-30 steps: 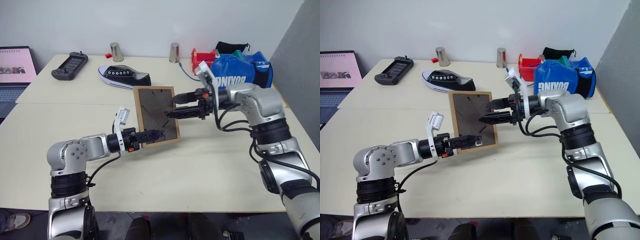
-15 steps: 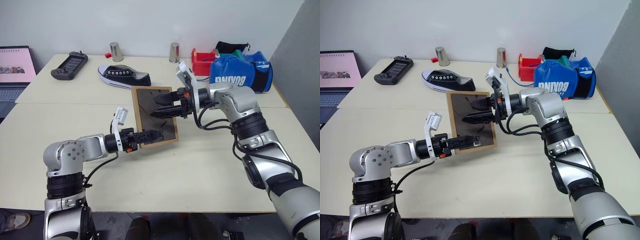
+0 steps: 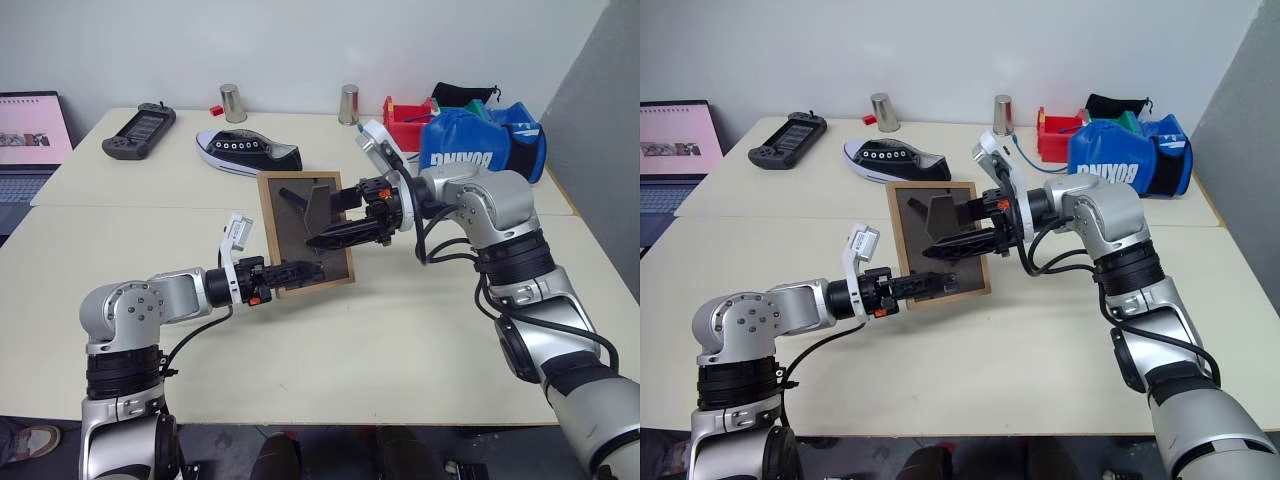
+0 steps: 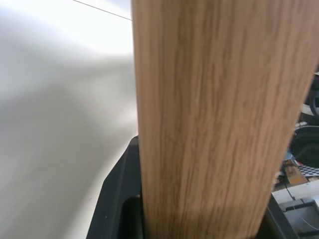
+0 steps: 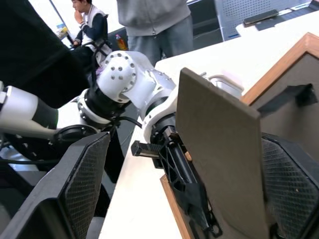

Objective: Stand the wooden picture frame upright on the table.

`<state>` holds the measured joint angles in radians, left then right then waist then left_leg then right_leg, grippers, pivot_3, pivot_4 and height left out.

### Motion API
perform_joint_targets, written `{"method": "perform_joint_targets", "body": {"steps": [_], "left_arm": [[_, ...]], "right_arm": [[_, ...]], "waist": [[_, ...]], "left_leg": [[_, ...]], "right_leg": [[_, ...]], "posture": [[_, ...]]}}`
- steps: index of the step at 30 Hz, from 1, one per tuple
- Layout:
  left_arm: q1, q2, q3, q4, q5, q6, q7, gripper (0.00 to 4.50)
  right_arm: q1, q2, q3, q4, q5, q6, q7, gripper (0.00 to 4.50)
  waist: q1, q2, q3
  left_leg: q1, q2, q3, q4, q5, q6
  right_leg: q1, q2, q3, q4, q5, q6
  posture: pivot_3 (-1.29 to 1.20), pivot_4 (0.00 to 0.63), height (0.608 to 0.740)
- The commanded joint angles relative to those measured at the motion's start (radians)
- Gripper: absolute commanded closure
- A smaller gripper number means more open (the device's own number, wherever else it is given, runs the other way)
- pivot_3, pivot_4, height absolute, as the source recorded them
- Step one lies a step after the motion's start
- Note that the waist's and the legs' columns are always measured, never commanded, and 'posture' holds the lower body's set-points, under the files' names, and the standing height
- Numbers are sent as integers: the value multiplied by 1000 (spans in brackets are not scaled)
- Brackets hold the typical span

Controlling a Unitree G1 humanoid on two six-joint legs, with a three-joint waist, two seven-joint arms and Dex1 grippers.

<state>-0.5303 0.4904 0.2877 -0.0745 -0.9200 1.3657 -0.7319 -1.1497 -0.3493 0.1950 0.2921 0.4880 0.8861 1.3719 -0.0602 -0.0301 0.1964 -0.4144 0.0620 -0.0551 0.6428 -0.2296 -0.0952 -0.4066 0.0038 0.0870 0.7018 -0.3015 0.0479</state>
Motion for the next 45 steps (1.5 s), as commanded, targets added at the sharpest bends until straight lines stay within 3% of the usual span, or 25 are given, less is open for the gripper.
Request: {"method": "perform_joint_targets", "body": {"steps": [1,14,29,34,39,42,45], "left_arm": [[-14,19,10,-28,-24,-22,-1,3290],[-35,42,-47,20,-12,-65,-27,3290],[-21,69,-58,-4,-57,-47,-51,3290],[-24,48,-12,11,-114,29,-16,3290],[-37,-7,68,26,-225,200,70,3290],[-51,-27,115,67,-325,248,140,3290],[-53,-24,128,115,-437,249,221,3290]], "right_arm": [[4,-17,-22,-91,71,36,41,14],[46,-82,-19,-147,80,41,35,14],[63,-238,-8,89,-103,-210,52,14],[161,-346,56,61,-315,-631,26,14],[278,-349,14,52,-385,-1003,-59,14],[323,-325,4,160,-481,-1413,-197,14],[301,-294,-13,265,-559,-1631,-350,14]], "waist": [[0,0,0],[1,0,0],[3,0,0],[4,0,0],[2,0,0],[0,0,0],[-4,0,0]], "left_leg": [[0,0,0,0,0,0],[-1,0,-1,0,0,0],[-2,0,-1,0,0,0],[-2,0,-1,0,0,0],[-2,0,0,0,0,0],[-2,0,0,0,0,0],[-1,0,0,1,0,0]], "right_leg": [[0,0,0,0,0,0],[0,0,-1,-2,0,0],[0,0,-1,-4,0,0],[0,0,-1,-4,0,0],[0,0,0,-4,0,0],[1,0,0,-4,0,0],[1,0,1,-3,0,0]], "posture": [[0,150,740],[0,150,740],[0,150,740],[0,150,740],[0,150,740],[0,150,740],[0,150,740]]}}
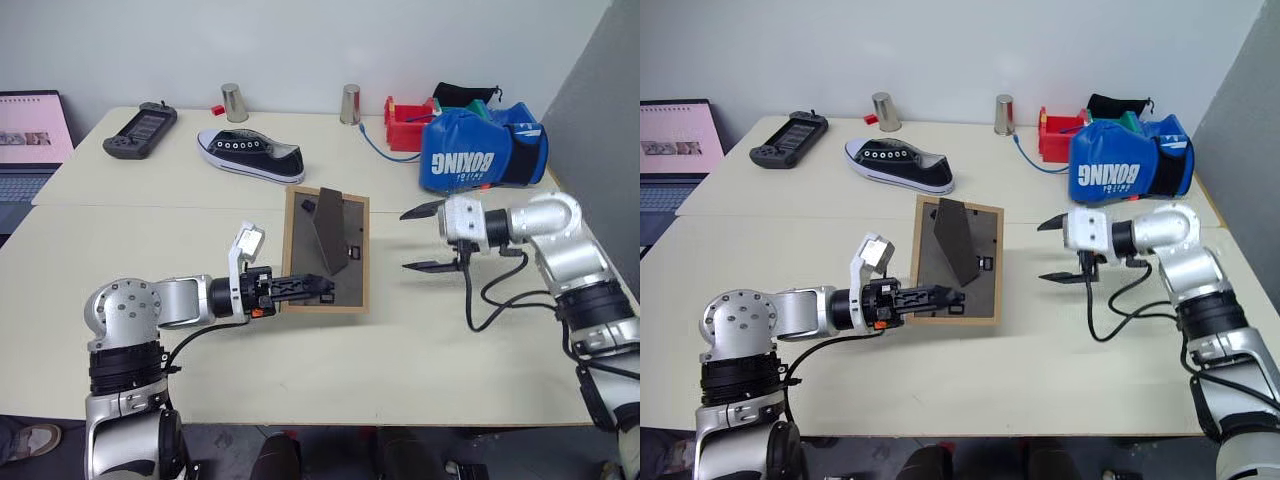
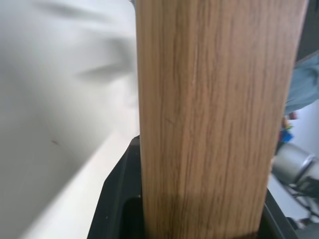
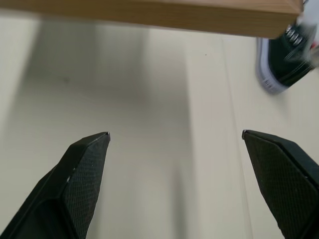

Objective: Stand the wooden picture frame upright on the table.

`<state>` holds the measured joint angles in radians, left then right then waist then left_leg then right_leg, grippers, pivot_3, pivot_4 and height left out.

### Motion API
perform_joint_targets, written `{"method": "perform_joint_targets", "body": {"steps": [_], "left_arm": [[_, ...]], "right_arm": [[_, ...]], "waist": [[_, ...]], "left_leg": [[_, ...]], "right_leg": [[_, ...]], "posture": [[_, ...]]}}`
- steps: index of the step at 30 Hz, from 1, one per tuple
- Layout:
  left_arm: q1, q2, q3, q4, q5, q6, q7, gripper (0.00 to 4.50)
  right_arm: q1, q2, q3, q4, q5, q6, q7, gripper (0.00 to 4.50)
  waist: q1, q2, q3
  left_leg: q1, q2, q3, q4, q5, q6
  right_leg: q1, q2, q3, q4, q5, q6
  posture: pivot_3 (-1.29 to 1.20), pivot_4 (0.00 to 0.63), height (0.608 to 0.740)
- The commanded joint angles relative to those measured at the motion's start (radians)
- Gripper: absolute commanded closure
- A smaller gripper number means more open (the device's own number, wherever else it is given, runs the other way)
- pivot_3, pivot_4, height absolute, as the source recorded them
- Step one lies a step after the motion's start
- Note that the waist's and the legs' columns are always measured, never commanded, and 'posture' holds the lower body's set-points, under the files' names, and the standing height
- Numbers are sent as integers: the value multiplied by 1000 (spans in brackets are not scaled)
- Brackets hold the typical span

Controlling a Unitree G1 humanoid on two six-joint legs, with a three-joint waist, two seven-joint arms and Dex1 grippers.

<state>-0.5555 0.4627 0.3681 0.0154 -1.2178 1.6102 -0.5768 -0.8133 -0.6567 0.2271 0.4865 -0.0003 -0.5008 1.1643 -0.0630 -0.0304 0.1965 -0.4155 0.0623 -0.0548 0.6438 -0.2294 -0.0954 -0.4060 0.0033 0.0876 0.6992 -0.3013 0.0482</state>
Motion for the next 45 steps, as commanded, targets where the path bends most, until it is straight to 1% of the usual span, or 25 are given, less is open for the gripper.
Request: {"method": "perform_joint_targets", "body": {"steps": [1,3,4,8,11,15,17,19,26,34,37,40,45], "left_arm": [[-21,5,41,41,-182,4,103,3290],[-14,7,33,62,-249,4,164,3290],[-7,-1,29,63,-272,4,194,3290],[24,-1,-7,55,-412,-39,313,3290],[51,25,-53,35,-517,-94,387,3290],[91,59,-140,5,-667,-197,486,3290],[106,82,-182,-15,-732,-245,522,3290],[114,97,-205,-28,-753,-275,532,3290],[117,124,-243,-35,-754,-322,515,3290],[110,143,-260,-30,-754,-327,490,3290],[110,149,-268,-32,-754,-328,485,3290],[110,156,-277,-34,-754,-331,484,3290],[103,161,-285,-25,-754,-346,482,3290]], "right_arm": [[-47,21,-50,113,-141,-385,-231,14],[-66,28,-51,178,-238,-569,-352,14],[-76,28,-49,208,-312,-644,-425,14],[-122,20,-47,281,-547,-795,-666,14],[-149,6,-26,289,-736,-840,-852,14],[-198,2,53,281,-988,-810,-1147,14],[-232,-1,99,287,-1074,-790,-1283,14],[-260,-8,150,289,-1147,-772,-1397,14],[-361,9,322,323,-1287,-730,-1668,14],[-451,11,488,356,-1400,-669,-1920,14],[-480,18,534,382,-1416,-657,-1984,14],[-493,18,574,367,-1432,-652,-2039,14],[-504,28,617,384,-1424,-656,-2048,14]], "waist": [[0,0,0],[0,0,0],[1,0,0],[6,0,0],[6,0,0],[5,0,0],[5,0,0],[6,0,0],[6,0,0],[6,0,0],[6,0,0],[6,0,0],[6,0,0]], "left_leg": [[0,0,0,0,0,0],[0,0,0,0,1,-3],[0,0,0,0,2,-3],[0,-1,0,0,2,-4],[0,-1,0,0,2,-4],[2,-2,1,0,2,-4],[2,-2,1,0,2,-4],[2,-2,2,0,2,-4],[3,-3,2,0,2,-4],[3,-4,1,0,2,-4],[3,-4,1,0,2,-4],[3,-5,1,0,2,-4],[3,-5,1,0,2,-4]], "right_leg": [[0,0,0,0,0,0],[0,-1,0,1,0,0],[0,-1,0,1,0,0],[0,-2,0,0,0,0],[0,-2,1,1,0,0],[0,-2,2,2,0,0],[0,-2,2,2,0,0],[0,-2,3,3,0,0],[0,-2,4,4,0,0],[0,-2,5,5,0,0],[0,-2,6,5,0,0],[0,-2,6,5,0,0],[0,-2,6,5,0,0]], "posture": [[0,150,740],[0,150,740],[0,150,740],[0,150,740],[0,150,740],[0,150,740],[0,150,740],[0,150,740],[0,150,740],[0,150,740],[0,150,740],[0,150,740],[0,150,740]]}}
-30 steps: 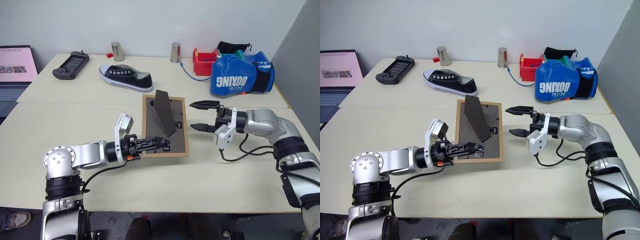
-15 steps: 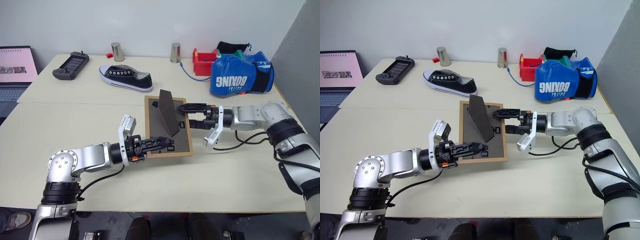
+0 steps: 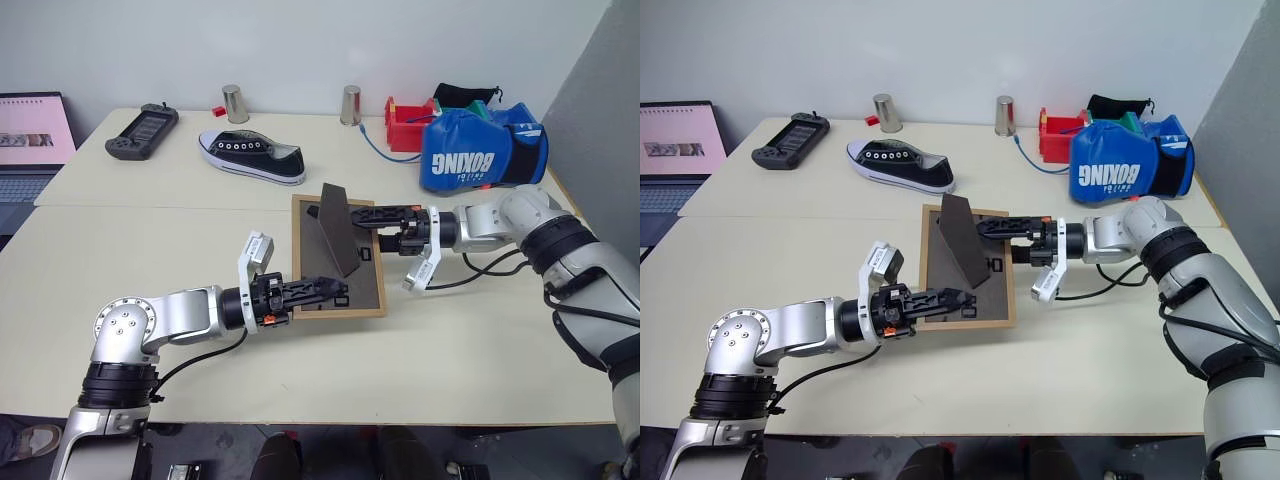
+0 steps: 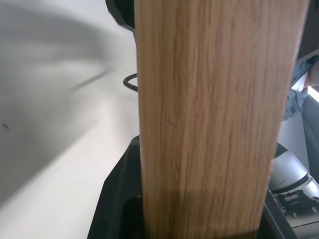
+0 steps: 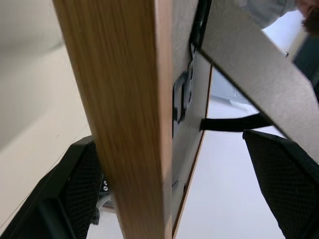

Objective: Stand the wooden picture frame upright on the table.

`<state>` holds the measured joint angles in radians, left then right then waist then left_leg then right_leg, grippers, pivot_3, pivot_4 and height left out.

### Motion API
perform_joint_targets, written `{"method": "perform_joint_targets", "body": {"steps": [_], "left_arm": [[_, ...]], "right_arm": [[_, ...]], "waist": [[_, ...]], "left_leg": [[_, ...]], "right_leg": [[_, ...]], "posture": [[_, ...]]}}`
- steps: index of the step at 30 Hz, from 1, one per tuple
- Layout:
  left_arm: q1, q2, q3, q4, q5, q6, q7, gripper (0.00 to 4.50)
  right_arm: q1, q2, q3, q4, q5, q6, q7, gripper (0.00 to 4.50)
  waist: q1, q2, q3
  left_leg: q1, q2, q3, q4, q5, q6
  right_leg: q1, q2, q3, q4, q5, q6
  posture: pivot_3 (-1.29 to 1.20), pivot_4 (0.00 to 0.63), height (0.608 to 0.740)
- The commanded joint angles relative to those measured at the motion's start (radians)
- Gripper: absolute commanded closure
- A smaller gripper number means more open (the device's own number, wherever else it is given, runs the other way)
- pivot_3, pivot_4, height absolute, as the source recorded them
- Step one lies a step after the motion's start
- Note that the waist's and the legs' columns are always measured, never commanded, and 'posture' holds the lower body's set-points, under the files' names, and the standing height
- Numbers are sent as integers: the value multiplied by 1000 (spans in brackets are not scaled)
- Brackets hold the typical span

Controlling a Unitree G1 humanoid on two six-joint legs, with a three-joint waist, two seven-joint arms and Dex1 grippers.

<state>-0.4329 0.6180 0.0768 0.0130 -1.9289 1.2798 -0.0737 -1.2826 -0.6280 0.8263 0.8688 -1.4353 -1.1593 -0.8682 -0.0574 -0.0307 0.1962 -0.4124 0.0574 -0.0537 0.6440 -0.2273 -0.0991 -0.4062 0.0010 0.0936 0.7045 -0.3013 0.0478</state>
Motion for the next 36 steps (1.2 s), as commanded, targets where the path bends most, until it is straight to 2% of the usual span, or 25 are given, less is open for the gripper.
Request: {"method": "perform_joint_targets", "body": {"steps": [1,2,5,13,15,22,36], "left_arm": [[-21,6,7,-22,-43,-18,-22,3290],[-21,5,7,-21,-43,-19,-24,3290],[-21,9,3,-24,-43,-19,-27,3290],[-20,7,-11,-43,-43,-23,-31,3290],[-18,23,-24,-52,-42,-22,-28,3290],[-25,38,-42,-46,-43,-34,-42,3290],[-19,57,-34,-55,39,-60,-76,3290]], "right_arm": [[-37,0,23,4,11,5,-19,14],[-38,0,29,5,13,5,-23,14],[-43,3,37,4,20,4,-27,530],[-48,11,47,8,25,29,-35,2453],[-50,12,48,9,29,32,-42,2714],[-54,11,50,17,50,32,-49,3041],[-52,4,47,36,84,-5,-49,3145]], "waist": [[0,0,0],[0,0,0],[0,0,0],[0,0,0],[0,0,0],[0,0,0],[0,0,0]], "left_leg": [[0,0,0,0,0,0],[0,0,0,0,0,0],[0,0,0,0,0,0],[0,0,0,0,0,0],[0,0,0,0,0,0],[0,-1,0,0,0,0],[1,-2,-1,0,0,0]], "right_leg": [[0,0,0,0,0,0],[0,0,0,0,0,0],[0,0,0,0,0,0],[0,0,0,1,0,0],[0,0,0,1,0,0],[0,-1,0,2,0,0],[0,-1,0,3,0,0]], "posture": [[0,150,740],[0,150,740],[0,150,740],[0,150,740],[0,150,740],[0,150,740],[0,150,740]]}}
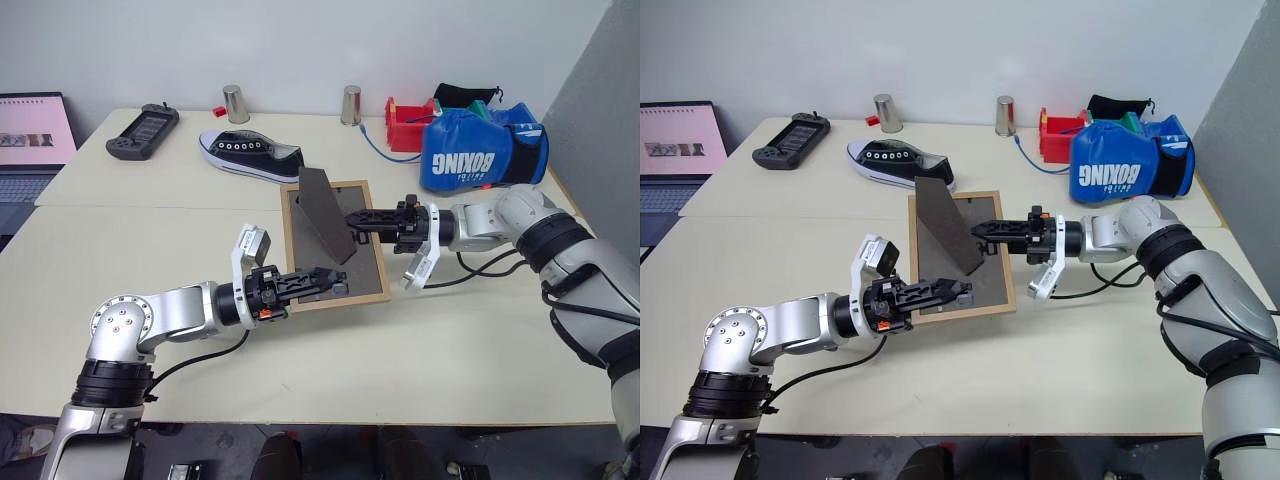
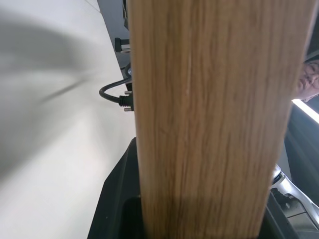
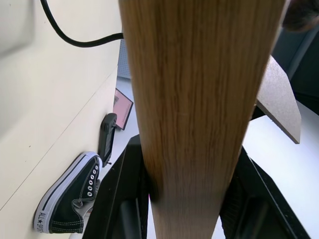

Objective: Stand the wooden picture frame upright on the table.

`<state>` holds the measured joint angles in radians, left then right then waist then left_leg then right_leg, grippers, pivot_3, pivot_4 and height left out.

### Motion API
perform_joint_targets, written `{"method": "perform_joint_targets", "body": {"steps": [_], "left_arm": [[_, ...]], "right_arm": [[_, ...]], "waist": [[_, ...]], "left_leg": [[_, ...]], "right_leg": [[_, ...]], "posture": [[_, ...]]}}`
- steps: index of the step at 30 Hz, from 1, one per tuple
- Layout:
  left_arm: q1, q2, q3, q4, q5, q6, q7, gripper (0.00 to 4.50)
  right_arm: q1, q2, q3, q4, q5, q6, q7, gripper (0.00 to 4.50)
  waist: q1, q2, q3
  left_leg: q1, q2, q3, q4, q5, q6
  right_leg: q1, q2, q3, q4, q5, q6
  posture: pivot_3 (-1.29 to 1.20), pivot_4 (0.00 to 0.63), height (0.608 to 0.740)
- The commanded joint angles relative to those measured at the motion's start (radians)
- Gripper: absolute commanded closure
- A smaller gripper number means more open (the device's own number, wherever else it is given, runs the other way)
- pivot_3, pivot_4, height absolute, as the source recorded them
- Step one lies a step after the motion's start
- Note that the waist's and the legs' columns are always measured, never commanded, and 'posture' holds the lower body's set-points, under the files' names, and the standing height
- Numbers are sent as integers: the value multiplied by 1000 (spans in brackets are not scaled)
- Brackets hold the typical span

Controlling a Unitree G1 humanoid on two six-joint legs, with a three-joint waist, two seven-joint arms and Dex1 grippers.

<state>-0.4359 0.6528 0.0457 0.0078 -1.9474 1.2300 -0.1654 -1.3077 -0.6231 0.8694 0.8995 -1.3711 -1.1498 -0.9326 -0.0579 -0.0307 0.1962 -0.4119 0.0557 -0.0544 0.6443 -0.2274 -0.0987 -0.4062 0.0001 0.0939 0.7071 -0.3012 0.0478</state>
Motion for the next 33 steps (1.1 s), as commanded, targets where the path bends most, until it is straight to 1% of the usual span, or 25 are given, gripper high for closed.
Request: {"method": "perform_joint_targets", "body": {"steps": [1,13,15,16,19,22,25,28,33], "left_arm": [[-18,20,-1,-46,61,-15,19,3290],[-18,28,9,-57,119,-23,-19,3290],[-19,29,13,-58,128,-24,-30,2680],[-19,30,15,-59,133,-23,-36,2574],[-25,25,20,-49,146,-28,-41,2032],[-29,26,24,-59,145,-23,-54,1311],[-34,33,35,-58,152,-22,-62,756],[-39,33,49,-41,147,-32,-51,12],[-31,42,84,-51,154,-51,-31,12]], "right_arm": [[-28,1,4,12,21,-13,16,3145],[-27,-3,-12,16,48,-23,13,3145],[-28,-7,-17,15,56,-30,14,3145],[-27,-9,-18,15,58,-32,15,3145],[-20,-13,-24,17,64,-33,22,3145],[-13,-15,-30,16,73,-33,29,3145],[-7,-16,-34,33,83,-28,42,3145],[-4,-25,-33,44,95,-37,49,3145],[14,-56,-52,57,148,-88,85,3145]], "waist": [[0,0,0],[0,0,0],[0,0,0],[0,0,0],[-1,0,0],[-1,0,0],[-1,0,0],[-1,0,0],[-2,0,0]], "left_leg": [[0,0,0,0,0,0],[0,0,0,0,0,0],[0,-1,0,0,0,0],[0,-1,0,0,0,0],[1,-1,0,0,0,0],[1,-1,0,0,0,0],[1,-2,0,0,0,1],[1,-2,0,0,0,1],[1,-2,0,0,-1,2]], "right_leg": [[0,0,0,0,0,0],[0,0,0,1,0,0],[0,0,0,1,0,0],[0,0,0,1,0,0],[0,-1,1,1,0,0],[0,-1,1,2,0,0],[0,-1,1,2,0,0],[0,-1,1,2,0,0],[0,-1,1,2,0,0]], "posture": [[0,150,740],[0,150,740],[0,150,740],[0,150,740],[0,150,740],[0,150,740],[0,150,740],[0,150,740],[0,150,740]]}}
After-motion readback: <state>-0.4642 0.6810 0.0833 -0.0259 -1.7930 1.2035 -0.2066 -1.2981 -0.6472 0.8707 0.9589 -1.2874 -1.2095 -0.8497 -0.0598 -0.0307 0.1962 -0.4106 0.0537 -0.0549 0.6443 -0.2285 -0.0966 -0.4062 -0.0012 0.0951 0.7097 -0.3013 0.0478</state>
